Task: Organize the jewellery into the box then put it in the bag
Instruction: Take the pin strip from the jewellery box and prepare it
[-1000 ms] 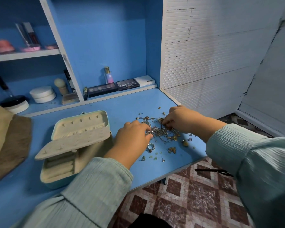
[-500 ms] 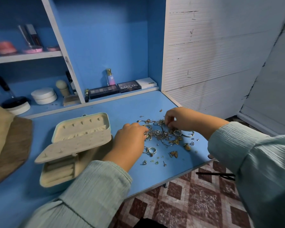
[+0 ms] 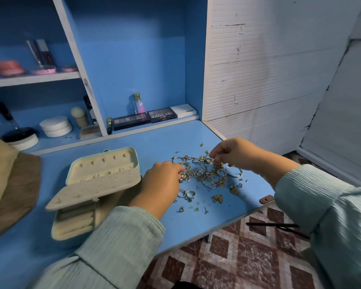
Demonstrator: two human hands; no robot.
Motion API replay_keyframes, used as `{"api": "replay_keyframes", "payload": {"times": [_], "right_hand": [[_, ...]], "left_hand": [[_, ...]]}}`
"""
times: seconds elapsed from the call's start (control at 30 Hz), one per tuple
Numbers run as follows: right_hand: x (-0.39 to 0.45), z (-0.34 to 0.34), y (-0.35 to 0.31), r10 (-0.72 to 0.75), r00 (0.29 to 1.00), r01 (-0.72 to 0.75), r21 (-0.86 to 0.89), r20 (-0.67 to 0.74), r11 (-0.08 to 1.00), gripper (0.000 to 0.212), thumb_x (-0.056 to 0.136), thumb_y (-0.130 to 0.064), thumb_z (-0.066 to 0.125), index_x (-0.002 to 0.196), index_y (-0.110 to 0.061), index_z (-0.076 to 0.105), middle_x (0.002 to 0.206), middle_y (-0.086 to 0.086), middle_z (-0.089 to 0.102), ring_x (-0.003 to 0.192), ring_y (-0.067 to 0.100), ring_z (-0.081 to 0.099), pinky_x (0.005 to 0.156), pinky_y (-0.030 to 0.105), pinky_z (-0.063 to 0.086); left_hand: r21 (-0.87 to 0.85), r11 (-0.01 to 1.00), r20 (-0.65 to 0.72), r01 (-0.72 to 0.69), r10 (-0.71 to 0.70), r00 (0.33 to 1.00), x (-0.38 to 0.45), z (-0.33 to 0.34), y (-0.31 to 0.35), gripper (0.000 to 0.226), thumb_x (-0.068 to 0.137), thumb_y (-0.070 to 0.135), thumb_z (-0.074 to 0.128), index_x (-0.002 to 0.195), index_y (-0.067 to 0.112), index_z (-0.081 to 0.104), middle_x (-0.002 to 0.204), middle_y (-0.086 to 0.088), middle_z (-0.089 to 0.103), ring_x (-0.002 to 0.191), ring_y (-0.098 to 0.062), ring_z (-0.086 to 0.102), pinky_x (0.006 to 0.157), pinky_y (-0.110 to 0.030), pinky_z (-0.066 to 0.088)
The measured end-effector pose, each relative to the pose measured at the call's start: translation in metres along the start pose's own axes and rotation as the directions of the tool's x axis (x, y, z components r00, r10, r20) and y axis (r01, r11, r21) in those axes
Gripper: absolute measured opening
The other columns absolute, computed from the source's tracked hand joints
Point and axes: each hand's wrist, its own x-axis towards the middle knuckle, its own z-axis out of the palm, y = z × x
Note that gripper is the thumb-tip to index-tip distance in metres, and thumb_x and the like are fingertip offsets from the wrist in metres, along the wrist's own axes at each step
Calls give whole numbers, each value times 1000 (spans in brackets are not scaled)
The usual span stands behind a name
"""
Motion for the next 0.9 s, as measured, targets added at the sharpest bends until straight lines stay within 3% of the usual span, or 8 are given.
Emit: {"api": "replay_keyframes", "payload": {"times": [0.1, 0.13, 0.23, 0.33, 0.4, 0.53, 0.7, 0.9], "right_hand": [[-2, -2, 0, 10, 1000, -10, -4, 2, 1000, 25, 90, -12, 57, 81, -34, 65, 78, -8, 68, 77, 17, 58, 75, 38, 52], [-3, -2, 0, 10, 1000, -10, -25, 1, 1000, 24, 91, -13, 55, 82, -34, 64, 79, -9, 66, 76, 16, 57, 72, 34, 52], [-5, -2, -3, -10, 1000, 9, -141, -1, 990, 20, 92, -12, 52, 97, -25, 67, 84, -12, 60, 64, 5, 51, 51, 5, 39], [-5, 2, -6, -29, 1000, 30, -194, 3, 980, 19, 92, -12, 53, 101, -20, 68, 84, -13, 58, 58, -2, 46, 44, 1, 34], [-4, 7, -8, -38, 999, 41, -229, 20, 973, 19, 92, -12, 54, 101, -20, 69, 86, -13, 59, 62, -3, 49, 49, 2, 35], [2, 20, -13, -65, 995, 88, -370, 74, 925, 21, 91, -12, 55, 106, -17, 69, 107, -4, 64, 86, 9, 54, 76, 19, 41], [7, 26, -16, -73, 990, 123, -486, 120, 865, 27, 92, -11, 51, 112, -18, 68, 114, -2, 62, 99, 14, 55, 79, 21, 41], [6, 24, -14, -85, 986, 147, -483, 146, 863, 34, 92, -5, 47, 115, -20, 66, 122, -3, 56, 107, 16, 53, 86, 21, 40]], "left_hand": [[4, 1000, -5, -2, 2, 1000, -2, 0, 0, 37, 98, 13, 42, 127, 30, 57, 121, 2, 60, 114, -21, 51, 90, -37, 46], [1, 1000, -6, -1, 1, 1000, -2, 0, 0, 37, 98, 12, 42, 127, 30, 57, 121, 2, 60, 114, -21, 51, 90, -37, 46], [12, 1000, -9, -4, 5, 1000, -3, -1, 1, 36, 99, 13, 42, 127, 28, 57, 120, 1, 60, 113, -21, 51, 89, -37, 46], [67, 998, -5, -8, 8, 1000, -4, -3, 1, 34, 99, 16, 42, 125, 29, 59, 119, 1, 58, 112, -21, 49, 86, -34, 44], [105, 994, -6, -7, 7, 1000, -6, -5, 1, 31, 98, 18, 43, 120, 29, 62, 117, 1, 57, 111, -21, 48, 84, -32, 43], [136, 991, 5, -15, 14, 1000, -9, -8, 0, 26, 98, 24, 44, 109, 26, 67, 112, 0, 56, 107, -20, 47, 81, -29, 42], [86, 996, 28, -5, 3, 1000, -11, -12, -1, 23, 97, 28, 48, 108, 26, 68, 111, 0, 56, 108, -20, 48, 85, -30, 43], [7, 1000, 45, 9, -9, 999, -14, -14, -1, 18, 93, 28, 53, 102, 27, 68, 109, 3, 56, 106, -17, 49, 79, -26, 41]]}}
